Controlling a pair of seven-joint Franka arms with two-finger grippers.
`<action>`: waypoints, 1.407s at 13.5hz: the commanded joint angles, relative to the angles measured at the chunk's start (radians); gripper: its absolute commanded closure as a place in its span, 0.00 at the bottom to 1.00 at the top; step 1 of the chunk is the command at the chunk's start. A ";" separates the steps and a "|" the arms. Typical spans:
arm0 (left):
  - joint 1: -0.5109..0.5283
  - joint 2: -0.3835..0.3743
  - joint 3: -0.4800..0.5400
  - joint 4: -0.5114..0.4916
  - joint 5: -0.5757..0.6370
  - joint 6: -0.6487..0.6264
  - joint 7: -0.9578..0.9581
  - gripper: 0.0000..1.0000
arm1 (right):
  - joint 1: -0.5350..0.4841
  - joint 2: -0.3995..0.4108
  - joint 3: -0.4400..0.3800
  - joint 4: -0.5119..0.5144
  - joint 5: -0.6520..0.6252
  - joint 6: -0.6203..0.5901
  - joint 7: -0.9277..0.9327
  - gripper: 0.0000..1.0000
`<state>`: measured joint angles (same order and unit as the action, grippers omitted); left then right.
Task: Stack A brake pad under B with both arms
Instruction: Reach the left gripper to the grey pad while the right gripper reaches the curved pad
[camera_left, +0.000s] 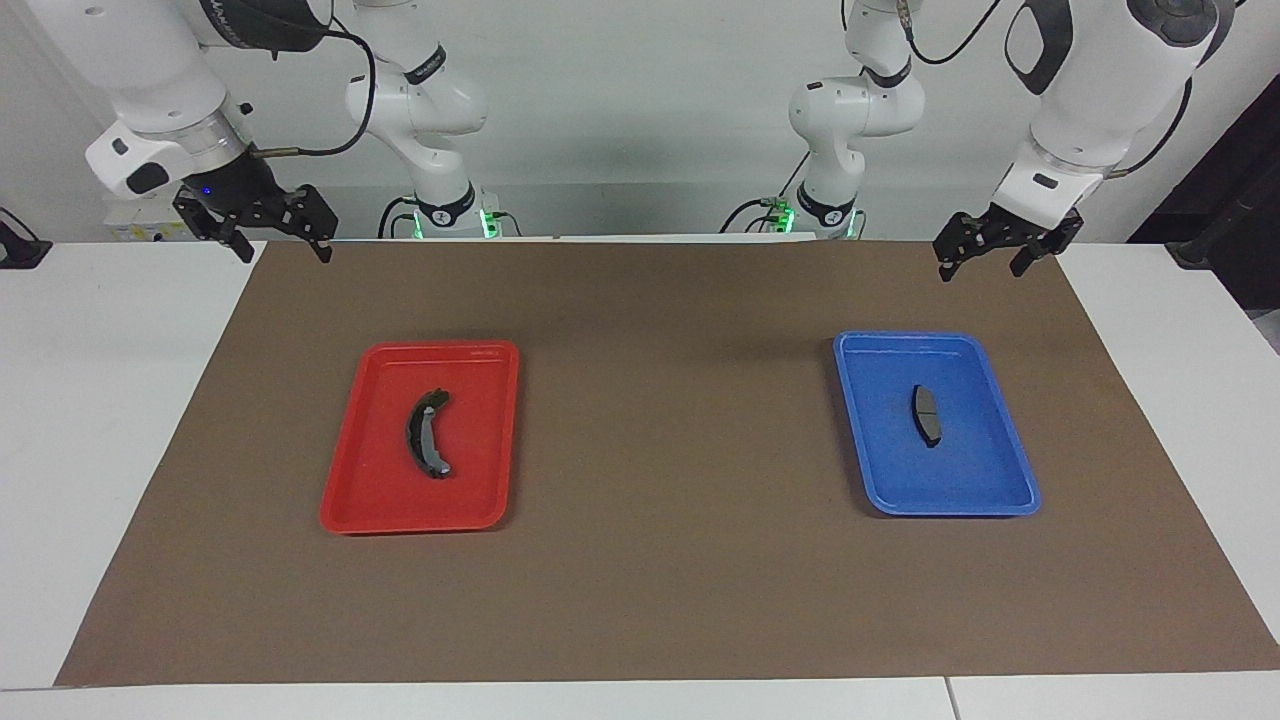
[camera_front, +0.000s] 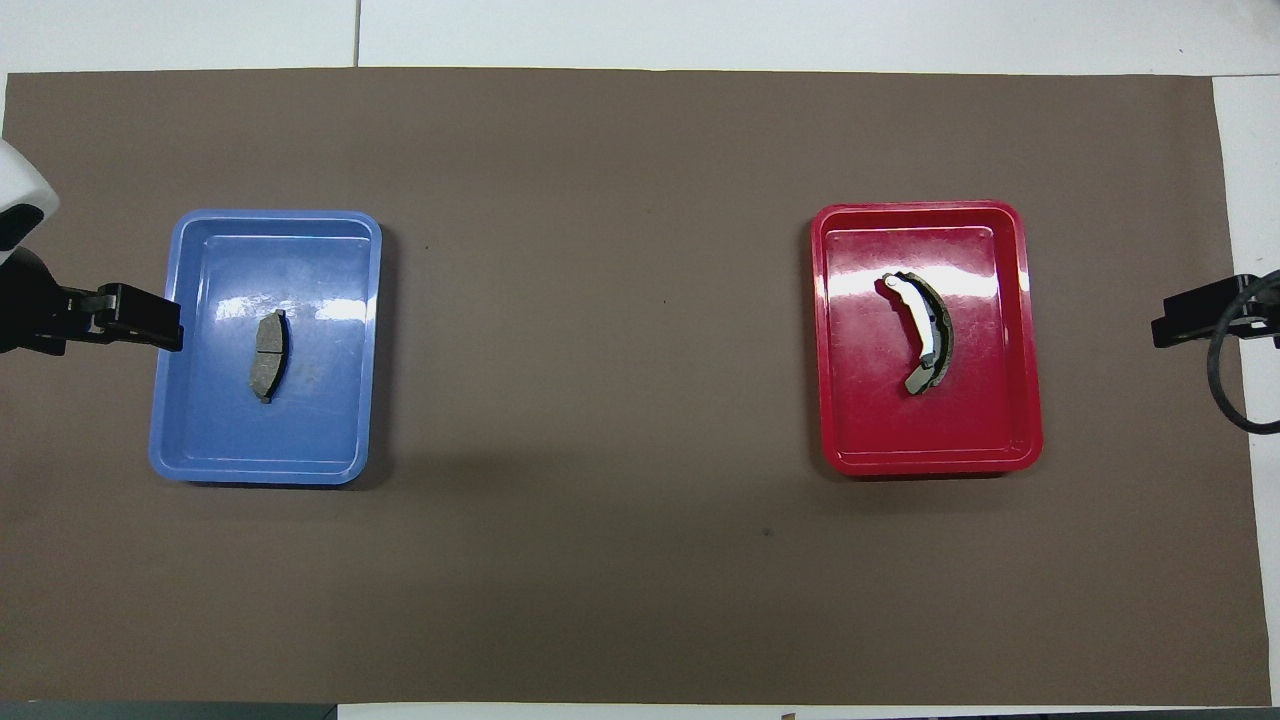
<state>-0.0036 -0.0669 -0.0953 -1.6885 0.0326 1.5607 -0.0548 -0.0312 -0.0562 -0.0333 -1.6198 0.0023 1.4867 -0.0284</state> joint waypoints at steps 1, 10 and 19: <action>0.013 -0.028 -0.003 -0.019 0.001 0.005 0.009 0.00 | -0.001 0.009 0.001 0.017 0.007 -0.019 -0.010 0.00; -0.003 -0.005 0.060 -0.282 0.001 0.351 0.015 0.00 | 0.013 0.002 0.012 0.003 0.012 0.032 -0.001 0.00; 0.022 0.199 0.085 -0.462 0.001 0.732 0.087 0.00 | 0.016 0.114 0.104 -0.153 0.022 0.335 -0.001 0.00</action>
<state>0.0108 0.1186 -0.0126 -2.1160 0.0327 2.2250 0.0142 -0.0134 0.0111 0.0602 -1.7556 0.0048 1.7600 -0.0283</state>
